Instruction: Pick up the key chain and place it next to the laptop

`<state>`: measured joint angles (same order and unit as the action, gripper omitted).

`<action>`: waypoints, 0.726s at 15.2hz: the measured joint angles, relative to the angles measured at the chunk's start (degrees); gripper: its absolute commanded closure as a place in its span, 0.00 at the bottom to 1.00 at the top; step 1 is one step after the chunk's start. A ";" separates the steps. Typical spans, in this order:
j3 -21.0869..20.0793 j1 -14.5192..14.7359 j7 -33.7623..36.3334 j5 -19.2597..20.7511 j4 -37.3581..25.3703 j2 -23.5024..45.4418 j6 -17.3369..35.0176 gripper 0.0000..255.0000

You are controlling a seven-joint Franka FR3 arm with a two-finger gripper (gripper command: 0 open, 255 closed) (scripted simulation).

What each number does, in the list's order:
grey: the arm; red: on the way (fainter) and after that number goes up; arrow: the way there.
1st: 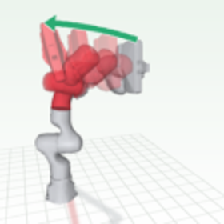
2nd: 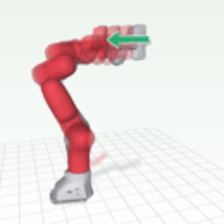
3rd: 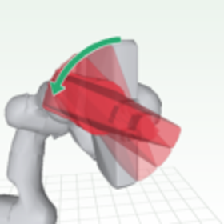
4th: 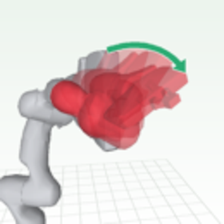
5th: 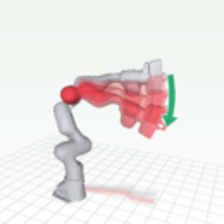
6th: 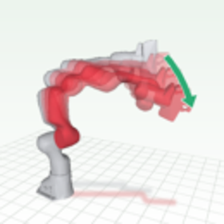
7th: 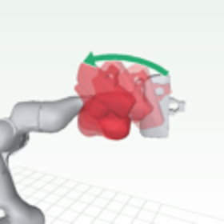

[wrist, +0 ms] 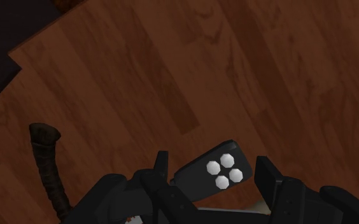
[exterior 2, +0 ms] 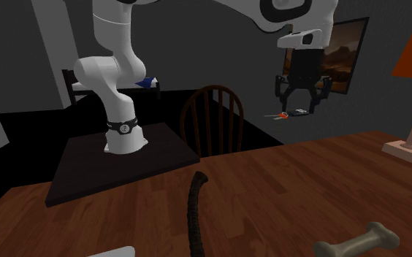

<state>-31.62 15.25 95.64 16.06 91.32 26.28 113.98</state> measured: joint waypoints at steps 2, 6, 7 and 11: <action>-0.23 -0.07 -0.25 -0.42 -0.87 -0.66 -1.42 1.00; -0.51 0.03 -0.61 -0.94 -2.94 -1.31 -4.05 1.00; -0.57 0.10 -0.67 -1.03 -3.56 -1.42 -4.74 1.00; -0.76 0.27 -1.10 -1.40 -6.22 -1.79 -7.68 1.00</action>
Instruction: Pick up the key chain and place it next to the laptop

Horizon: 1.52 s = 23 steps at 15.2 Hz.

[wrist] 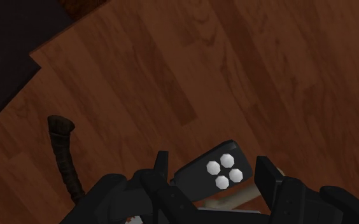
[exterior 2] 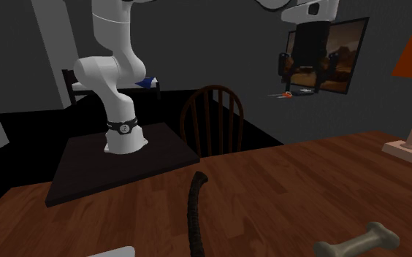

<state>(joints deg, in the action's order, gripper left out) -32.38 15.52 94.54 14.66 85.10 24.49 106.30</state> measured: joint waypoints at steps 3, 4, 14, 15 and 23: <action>-0.12 0.09 -0.33 -0.27 -1.89 -0.32 -2.13 1.00; -0.18 0.17 -0.35 -0.33 -2.43 -0.41 -2.74 1.00; -0.50 0.20 -1.49 -1.12 -7.89 -1.61 -9.14 1.00; -0.56 -1.25 -2.41 -2.06 -5.15 -3.50 -8.05 1.00; 1.03 -11.27 -13.20 -11.05 14.33 -19.96 -2.21 1.00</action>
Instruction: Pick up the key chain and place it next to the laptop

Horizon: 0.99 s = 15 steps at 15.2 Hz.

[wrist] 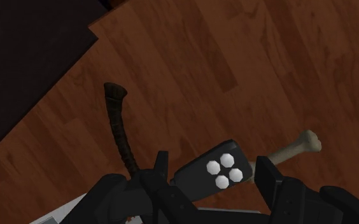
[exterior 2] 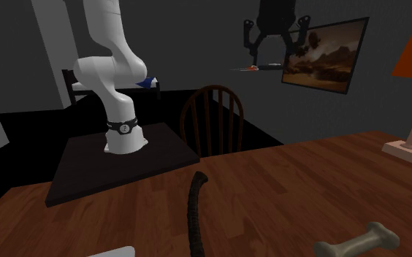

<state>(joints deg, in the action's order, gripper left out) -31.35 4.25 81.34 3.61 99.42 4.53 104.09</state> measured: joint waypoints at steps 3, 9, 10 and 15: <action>2.08 -2.70 -5.42 -3.38 6.25 -6.28 0.97 1.00; 7.10 -5.62 -14.94 -7.67 16.96 -16.31 2.54 1.00; 8.12 -6.19 -16.56 -7.74 17.46 -16.92 2.41 1.00; 13.15 -8.19 -24.26 -8.77 23.64 -22.97 2.50 1.00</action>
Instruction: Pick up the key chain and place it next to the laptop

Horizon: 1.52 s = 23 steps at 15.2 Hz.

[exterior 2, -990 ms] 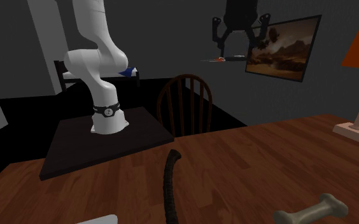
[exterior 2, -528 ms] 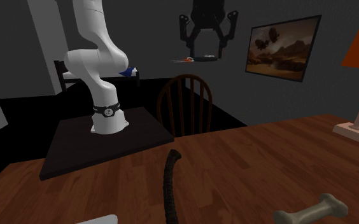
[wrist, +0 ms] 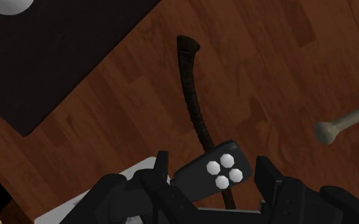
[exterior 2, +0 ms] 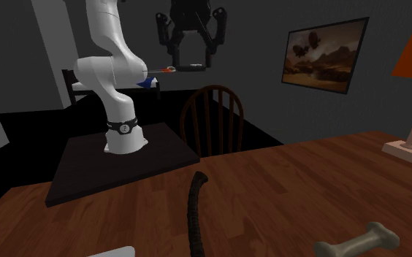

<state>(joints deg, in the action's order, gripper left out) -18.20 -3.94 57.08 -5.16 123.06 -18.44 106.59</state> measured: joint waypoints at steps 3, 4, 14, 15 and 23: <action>3.00 -1.29 -4.25 0.28 2.14 -2.36 -0.32 1.00; 4.21 -1.76 -5.94 0.38 3.72 -3.57 0.01 1.00; 14.87 -6.84 -20.14 3.83 8.05 -8.38 -0.89 1.00; 15.84 -7.35 -21.41 4.25 8.01 -8.44 -0.99 1.00; 24.35 -11.76 -32.61 7.75 6.89 -6.54 -0.14 1.00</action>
<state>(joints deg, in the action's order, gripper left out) 6.15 -15.71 24.47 2.60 129.94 -24.98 106.46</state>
